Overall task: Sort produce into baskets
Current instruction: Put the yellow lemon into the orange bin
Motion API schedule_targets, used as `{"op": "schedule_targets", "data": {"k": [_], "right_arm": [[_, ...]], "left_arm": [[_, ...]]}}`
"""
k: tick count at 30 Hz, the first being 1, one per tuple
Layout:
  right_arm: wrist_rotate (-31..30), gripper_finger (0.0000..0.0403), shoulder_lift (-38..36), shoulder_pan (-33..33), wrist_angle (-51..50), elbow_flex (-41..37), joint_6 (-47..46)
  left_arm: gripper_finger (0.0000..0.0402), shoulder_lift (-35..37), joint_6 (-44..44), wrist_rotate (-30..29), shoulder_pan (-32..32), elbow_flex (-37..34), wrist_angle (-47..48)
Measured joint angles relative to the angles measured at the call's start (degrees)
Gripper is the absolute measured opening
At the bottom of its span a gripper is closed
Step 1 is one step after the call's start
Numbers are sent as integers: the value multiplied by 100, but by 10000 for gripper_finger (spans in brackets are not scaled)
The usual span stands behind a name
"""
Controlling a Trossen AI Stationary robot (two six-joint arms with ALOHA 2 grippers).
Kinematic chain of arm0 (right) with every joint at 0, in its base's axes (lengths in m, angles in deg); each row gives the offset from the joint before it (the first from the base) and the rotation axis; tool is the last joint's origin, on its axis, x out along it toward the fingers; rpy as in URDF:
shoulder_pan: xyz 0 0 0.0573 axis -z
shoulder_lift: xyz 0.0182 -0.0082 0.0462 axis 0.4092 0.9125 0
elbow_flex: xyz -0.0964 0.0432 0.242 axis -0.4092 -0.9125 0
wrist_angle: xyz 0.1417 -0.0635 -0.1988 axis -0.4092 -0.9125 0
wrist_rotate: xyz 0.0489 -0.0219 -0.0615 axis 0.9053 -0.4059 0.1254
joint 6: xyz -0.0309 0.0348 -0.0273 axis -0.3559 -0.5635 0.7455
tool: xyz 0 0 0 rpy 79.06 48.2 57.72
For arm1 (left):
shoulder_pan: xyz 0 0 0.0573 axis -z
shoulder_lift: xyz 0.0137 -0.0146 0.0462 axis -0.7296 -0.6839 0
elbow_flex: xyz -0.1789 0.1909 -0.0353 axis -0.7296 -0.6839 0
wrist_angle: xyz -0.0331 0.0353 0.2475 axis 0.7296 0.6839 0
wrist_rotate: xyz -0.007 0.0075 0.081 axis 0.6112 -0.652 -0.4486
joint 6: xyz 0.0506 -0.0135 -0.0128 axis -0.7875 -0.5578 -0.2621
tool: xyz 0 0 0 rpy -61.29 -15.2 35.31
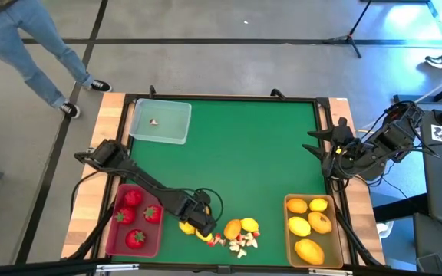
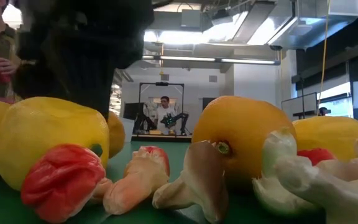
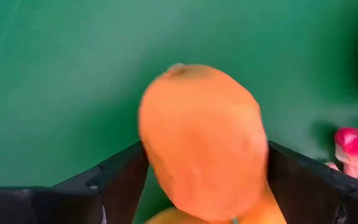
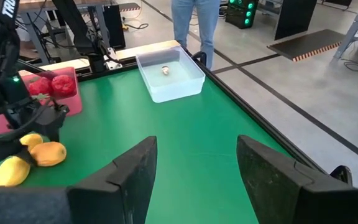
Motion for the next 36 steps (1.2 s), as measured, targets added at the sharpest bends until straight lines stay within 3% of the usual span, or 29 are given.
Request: {"op": "schedule_targets", "data": {"k": [10, 22, 36], "right_arm": [[4, 221, 0, 1, 4, 0, 0], [24, 221, 0, -1, 9, 0, 0], [20, 221, 0, -1, 42, 0, 0]], "left_arm": [[253, 5, -603, -28, -283, 0, 6], [249, 505, -1526, -57, -693, 0, -117], [249, 777, -3491, -222, -1202, 7, -3135]]}}
